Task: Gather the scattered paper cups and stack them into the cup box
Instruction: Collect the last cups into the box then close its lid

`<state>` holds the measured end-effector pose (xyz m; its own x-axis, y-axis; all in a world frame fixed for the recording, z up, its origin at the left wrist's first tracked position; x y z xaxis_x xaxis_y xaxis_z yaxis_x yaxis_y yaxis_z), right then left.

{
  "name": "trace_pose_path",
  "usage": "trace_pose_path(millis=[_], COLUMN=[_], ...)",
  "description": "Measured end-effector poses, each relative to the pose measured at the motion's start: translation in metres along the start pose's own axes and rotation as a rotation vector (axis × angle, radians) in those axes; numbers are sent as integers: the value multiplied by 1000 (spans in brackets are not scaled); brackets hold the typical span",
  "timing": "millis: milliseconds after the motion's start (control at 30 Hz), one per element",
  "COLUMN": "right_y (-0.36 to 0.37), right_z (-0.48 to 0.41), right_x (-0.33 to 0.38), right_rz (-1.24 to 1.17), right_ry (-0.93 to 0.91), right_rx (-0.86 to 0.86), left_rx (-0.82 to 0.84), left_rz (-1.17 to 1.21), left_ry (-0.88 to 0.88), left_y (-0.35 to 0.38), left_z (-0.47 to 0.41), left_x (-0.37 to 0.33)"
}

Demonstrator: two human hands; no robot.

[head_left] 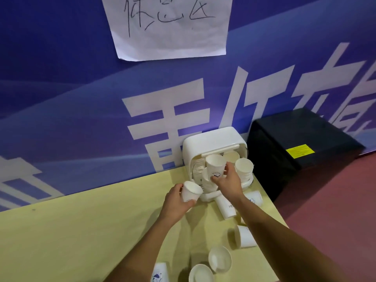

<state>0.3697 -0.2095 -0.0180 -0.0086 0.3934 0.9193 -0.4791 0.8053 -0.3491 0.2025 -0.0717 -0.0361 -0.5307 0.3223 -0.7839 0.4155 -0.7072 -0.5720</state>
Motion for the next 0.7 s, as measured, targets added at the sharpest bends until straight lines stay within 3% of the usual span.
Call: trace_pose_path(millis=[433, 700], right_y=[22, 11], right_z=[-12, -16], right_x=[-4, -5], right_rz=[211, 155], right_ry=[-56, -37], right_rx=[53, 14], left_rx=[-54, -37], left_rz=[14, 49], left_ry=[-60, -45], left_y=[-9, -8], left_z=[-3, -5], left_x=[10, 9])
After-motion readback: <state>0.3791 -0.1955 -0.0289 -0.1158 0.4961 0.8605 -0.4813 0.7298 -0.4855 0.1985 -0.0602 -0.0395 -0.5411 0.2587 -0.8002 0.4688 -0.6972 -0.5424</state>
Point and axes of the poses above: each hand's wrist, its own z-axis away from the middle knuckle, its own y-axis out of the palm, x = y × z, the point moved 5 cm from there along -z, towards the middle knuckle, and after that the axes turned 1 degree about x, right-handed, at the moved point
